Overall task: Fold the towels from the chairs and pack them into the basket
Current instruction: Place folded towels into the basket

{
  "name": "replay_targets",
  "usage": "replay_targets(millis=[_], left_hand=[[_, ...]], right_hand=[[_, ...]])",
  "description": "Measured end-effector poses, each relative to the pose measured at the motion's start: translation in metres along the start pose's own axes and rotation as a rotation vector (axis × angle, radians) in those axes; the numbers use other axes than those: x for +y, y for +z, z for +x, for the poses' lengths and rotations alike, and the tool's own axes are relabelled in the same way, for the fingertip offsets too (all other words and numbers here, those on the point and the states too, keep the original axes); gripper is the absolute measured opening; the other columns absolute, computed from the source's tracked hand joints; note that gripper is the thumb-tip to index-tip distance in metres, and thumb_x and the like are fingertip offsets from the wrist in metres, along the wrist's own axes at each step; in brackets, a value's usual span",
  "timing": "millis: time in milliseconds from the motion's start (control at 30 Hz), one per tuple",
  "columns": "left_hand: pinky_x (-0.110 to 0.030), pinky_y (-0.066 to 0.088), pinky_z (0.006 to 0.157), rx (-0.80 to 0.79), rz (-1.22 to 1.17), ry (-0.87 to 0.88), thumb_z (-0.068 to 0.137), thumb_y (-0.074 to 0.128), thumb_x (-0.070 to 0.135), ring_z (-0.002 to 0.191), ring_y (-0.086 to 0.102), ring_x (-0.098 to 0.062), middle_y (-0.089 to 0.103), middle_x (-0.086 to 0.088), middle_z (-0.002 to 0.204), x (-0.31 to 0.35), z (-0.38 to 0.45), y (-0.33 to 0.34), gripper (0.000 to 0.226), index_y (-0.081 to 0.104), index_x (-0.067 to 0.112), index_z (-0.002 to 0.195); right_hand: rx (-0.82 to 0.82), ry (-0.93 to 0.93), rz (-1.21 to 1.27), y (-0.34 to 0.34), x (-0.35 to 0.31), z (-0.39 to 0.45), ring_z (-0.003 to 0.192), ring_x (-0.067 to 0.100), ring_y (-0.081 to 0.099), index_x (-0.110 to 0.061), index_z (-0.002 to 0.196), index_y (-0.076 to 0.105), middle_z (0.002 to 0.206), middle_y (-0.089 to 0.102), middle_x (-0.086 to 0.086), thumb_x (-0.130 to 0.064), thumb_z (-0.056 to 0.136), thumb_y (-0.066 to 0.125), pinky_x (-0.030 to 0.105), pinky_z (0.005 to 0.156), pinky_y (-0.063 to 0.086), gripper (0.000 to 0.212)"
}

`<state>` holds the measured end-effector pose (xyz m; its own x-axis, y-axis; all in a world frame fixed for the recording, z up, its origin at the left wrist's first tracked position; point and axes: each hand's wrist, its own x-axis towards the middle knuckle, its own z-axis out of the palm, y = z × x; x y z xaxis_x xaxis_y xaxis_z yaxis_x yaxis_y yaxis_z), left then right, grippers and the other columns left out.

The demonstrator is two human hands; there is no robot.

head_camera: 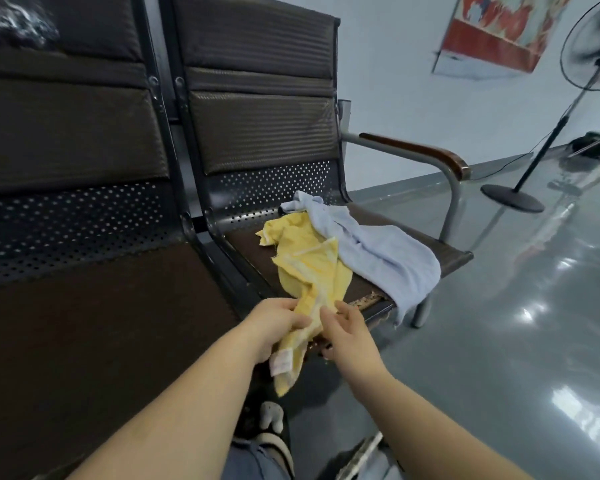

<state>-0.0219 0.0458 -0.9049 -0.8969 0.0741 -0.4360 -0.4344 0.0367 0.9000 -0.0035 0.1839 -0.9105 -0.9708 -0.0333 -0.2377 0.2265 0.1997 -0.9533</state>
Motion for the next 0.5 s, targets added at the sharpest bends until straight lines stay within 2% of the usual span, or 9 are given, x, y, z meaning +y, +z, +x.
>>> replay_targets(millis=[67, 100, 133, 167, 200, 300, 400, 500], left_hand=[[-0.023, 0.054, 0.069, -0.17, -0.018, 0.005, 0.09, 0.055, -0.003, 0.078, 0.066, -0.015, 0.07, -0.007, 0.09, 0.002, -0.019, 0.004, 0.025, 0.069, 0.009, 0.108], [-0.02, 0.052, 0.062, -0.218, -0.001, -0.004, 0.09, 0.056, -0.001, 0.07, 0.065, -0.012, 0.07, -0.004, 0.082, 0.002, -0.029, 0.006, 0.021, 0.069, 0.01, 0.103], [-0.019, 0.05, 0.058, -0.227, 0.003, -0.012, 0.091, 0.058, 0.004, 0.066, 0.065, -0.01, 0.07, -0.002, 0.077, 0.003, -0.037, 0.007, 0.016, 0.069, 0.011, 0.099], [-0.019, 0.051, 0.058, -0.199, -0.021, -0.013, 0.091, 0.061, 0.012, 0.065, 0.066, -0.01, 0.071, -0.001, 0.074, 0.003, -0.044, 0.006, 0.012, 0.07, 0.011, 0.098], [-0.022, 0.052, 0.062, -0.128, -0.072, -0.008, 0.09, 0.064, 0.024, 0.068, 0.068, -0.012, 0.072, -0.001, 0.075, 0.004, -0.051, 0.004, 0.018, 0.072, 0.01, 0.098], [-0.035, 0.053, 0.077, 0.15, -0.278, -0.059, 0.084, 0.062, 0.052, 0.079, 0.066, -0.022, 0.07, -0.005, 0.081, 0.001, -0.057, -0.008, 0.047, 0.071, 0.009, 0.101], [-0.04, 0.053, 0.083, 0.226, -0.463, -0.049, 0.084, 0.059, 0.056, 0.088, 0.068, -0.028, 0.073, -0.01, 0.088, -0.001, -0.077, -0.03, 0.046, 0.07, 0.013, 0.092], [-0.04, 0.054, 0.083, 0.268, -0.549, 0.031, 0.082, 0.061, 0.056, 0.094, 0.07, -0.028, 0.074, -0.012, 0.098, -0.004, -0.105, -0.069, 0.048, 0.071, 0.013, 0.103]], right_hand=[[0.049, 0.096, 0.206, 0.003, -0.005, 0.008, 0.101, 0.027, 0.064, -0.017, 0.131, 0.045, 0.117, 0.062, 0.005, -0.05, 0.084, 0.062, 0.043, 0.078, 0.056, 0.06], [0.079, 0.106, 0.286, 0.003, -0.01, 0.011, 0.099, 0.031, 0.065, -0.011, 0.131, 0.049, 0.116, 0.064, 0.012, -0.044, 0.083, 0.065, 0.042, 0.074, 0.057, 0.06], [0.098, 0.101, 0.35, 0.004, -0.015, 0.012, 0.097, 0.033, 0.065, -0.008, 0.128, 0.053, 0.113, 0.065, 0.016, -0.034, 0.087, 0.064, 0.042, 0.075, 0.056, 0.05], [0.083, 0.089, 0.372, 0.005, -0.019, 0.012, 0.097, 0.033, 0.066, -0.005, 0.125, 0.057, 0.11, 0.067, 0.017, -0.022, 0.091, 0.062, 0.044, 0.079, 0.056, 0.038], [0.051, 0.087, 0.371, 0.008, -0.023, 0.01, 0.096, 0.033, 0.066, -0.005, 0.123, 0.059, 0.108, 0.068, 0.017, -0.015, 0.091, 0.061, 0.047, 0.085, 0.054, 0.034], [-0.113, 0.04, 0.321, 0.027, -0.039, -0.008, 0.097, 0.033, 0.067, -0.009, 0.125, 0.059, 0.107, 0.069, 0.016, -0.011, 0.09, 0.062, 0.052, 0.091, 0.052, 0.036], [-0.298, -0.02, 0.219, 0.056, -0.053, -0.033, 0.098, 0.029, 0.068, -0.014, 0.126, 0.058, 0.109, 0.07, 0.013, -0.013, 0.09, 0.062, 0.05, 0.091, 0.052, 0.036], [-0.397, -0.129, 0.059, 0.094, -0.067, -0.057, 0.101, 0.024, 0.066, -0.016, 0.123, 0.061, 0.109, 0.07, 0.008, -0.017, 0.089, 0.064, 0.045, 0.094, 0.051, 0.034]])
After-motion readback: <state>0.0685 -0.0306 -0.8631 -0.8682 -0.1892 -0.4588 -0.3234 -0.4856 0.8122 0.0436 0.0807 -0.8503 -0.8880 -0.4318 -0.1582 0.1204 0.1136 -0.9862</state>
